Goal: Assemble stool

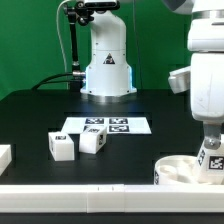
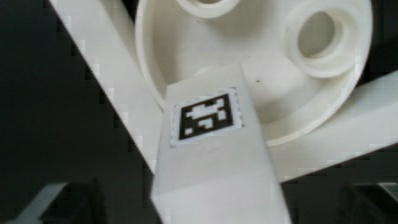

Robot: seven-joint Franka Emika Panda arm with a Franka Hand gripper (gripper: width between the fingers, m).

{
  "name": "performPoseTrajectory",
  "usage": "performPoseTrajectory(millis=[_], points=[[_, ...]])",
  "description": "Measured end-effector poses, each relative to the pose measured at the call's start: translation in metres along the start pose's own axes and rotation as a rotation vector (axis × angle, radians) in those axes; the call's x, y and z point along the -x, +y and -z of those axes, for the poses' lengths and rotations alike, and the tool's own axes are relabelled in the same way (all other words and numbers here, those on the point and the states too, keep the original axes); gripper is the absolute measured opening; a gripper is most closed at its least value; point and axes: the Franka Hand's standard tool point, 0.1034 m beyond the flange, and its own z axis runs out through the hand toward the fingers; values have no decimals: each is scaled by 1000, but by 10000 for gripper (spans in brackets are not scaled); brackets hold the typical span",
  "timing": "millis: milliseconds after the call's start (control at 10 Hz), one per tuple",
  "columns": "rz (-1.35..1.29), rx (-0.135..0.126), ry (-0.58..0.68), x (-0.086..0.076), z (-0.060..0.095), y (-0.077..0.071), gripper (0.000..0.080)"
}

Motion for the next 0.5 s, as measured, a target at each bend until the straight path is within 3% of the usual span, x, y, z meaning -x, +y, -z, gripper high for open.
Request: performPoseTrajectory(millis=[300,400,500], points=[[171,-5,-26,9,-11,0,649],[177,-5,-29,11,-11,1,536],[171,-5,-29,11,-11,1,536]])
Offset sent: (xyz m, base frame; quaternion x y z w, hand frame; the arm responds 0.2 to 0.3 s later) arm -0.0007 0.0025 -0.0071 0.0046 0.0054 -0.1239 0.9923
